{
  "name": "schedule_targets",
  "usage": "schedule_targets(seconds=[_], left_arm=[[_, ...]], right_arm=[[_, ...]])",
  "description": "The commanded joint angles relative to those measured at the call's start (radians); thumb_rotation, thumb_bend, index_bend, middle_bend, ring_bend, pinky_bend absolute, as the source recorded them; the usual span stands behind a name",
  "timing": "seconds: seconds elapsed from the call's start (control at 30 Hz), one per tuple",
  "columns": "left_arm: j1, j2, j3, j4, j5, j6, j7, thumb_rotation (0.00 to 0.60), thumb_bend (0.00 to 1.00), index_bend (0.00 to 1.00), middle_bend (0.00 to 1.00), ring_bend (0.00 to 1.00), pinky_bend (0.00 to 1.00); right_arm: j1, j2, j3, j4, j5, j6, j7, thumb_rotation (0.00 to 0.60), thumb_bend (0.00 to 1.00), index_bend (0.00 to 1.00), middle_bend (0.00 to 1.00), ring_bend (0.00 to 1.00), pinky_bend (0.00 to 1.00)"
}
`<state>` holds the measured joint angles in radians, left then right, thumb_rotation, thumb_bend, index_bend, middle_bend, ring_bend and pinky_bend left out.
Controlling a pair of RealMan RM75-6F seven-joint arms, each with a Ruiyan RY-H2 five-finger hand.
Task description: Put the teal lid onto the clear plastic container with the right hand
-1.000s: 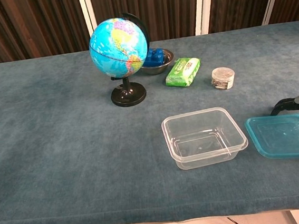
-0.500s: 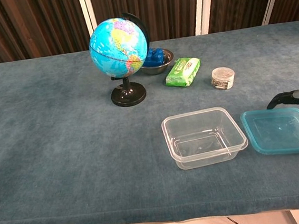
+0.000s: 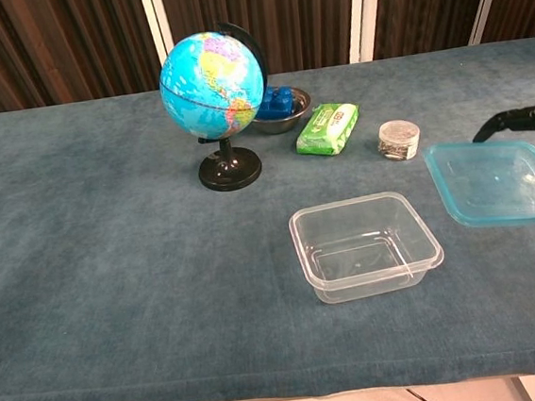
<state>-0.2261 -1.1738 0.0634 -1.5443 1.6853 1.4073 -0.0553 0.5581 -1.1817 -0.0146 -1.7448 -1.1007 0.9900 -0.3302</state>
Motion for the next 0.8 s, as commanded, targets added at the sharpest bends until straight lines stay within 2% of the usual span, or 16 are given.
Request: schedule_targets(seconds=[0.03, 0.2, 0.43, 0.57, 0.8], left_arm=[[0.000, 0.000, 0.000, -0.001, 0.000, -0.001, 0.001, 0.600, 0.35, 0.00, 0.01, 0.01, 0.05], [-0.002, -0.002, -0.001, -0.001, -0.001, -0.004, 0.004, 0.600, 0.35, 0.00, 0.01, 0.01, 0.05], [-0.003, -0.004, 0.000, -0.001, -0.001, -0.007, 0.009, 0.600, 0.35, 0.00, 0.01, 0.01, 0.05], [-0.003, -0.002, -0.001, 0.000, -0.003, -0.006, 0.007, 0.600, 0.35, 0.00, 0.01, 0.01, 0.05], [-0.001, -0.002, -0.002, 0.001, -0.006, -0.005, 0.009, 0.600, 0.35, 0.00, 0.01, 0.01, 0.05]], right_arm=[[0.008, 0.059, 0.017, -0.093, -0.038, 0.010, -0.012, 0.600, 0.18, 0.67, 0.03, 0.00, 0.00], [0.054, 0.061, 0.047, -0.185, 0.012, -0.006, -0.105, 0.600, 0.18, 0.66, 0.03, 0.00, 0.00], [0.154, -0.063, 0.088, -0.207, 0.188, -0.047, -0.234, 0.600, 0.18, 0.66, 0.03, 0.00, 0.00], [0.181, -0.111, 0.082, -0.189, 0.214, -0.061, -0.250, 0.600, 0.18, 0.65, 0.03, 0.00, 0.00], [0.191, -0.123, 0.061, -0.180, 0.204, -0.062, -0.244, 0.600, 0.18, 0.65, 0.03, 0.00, 0.00]])
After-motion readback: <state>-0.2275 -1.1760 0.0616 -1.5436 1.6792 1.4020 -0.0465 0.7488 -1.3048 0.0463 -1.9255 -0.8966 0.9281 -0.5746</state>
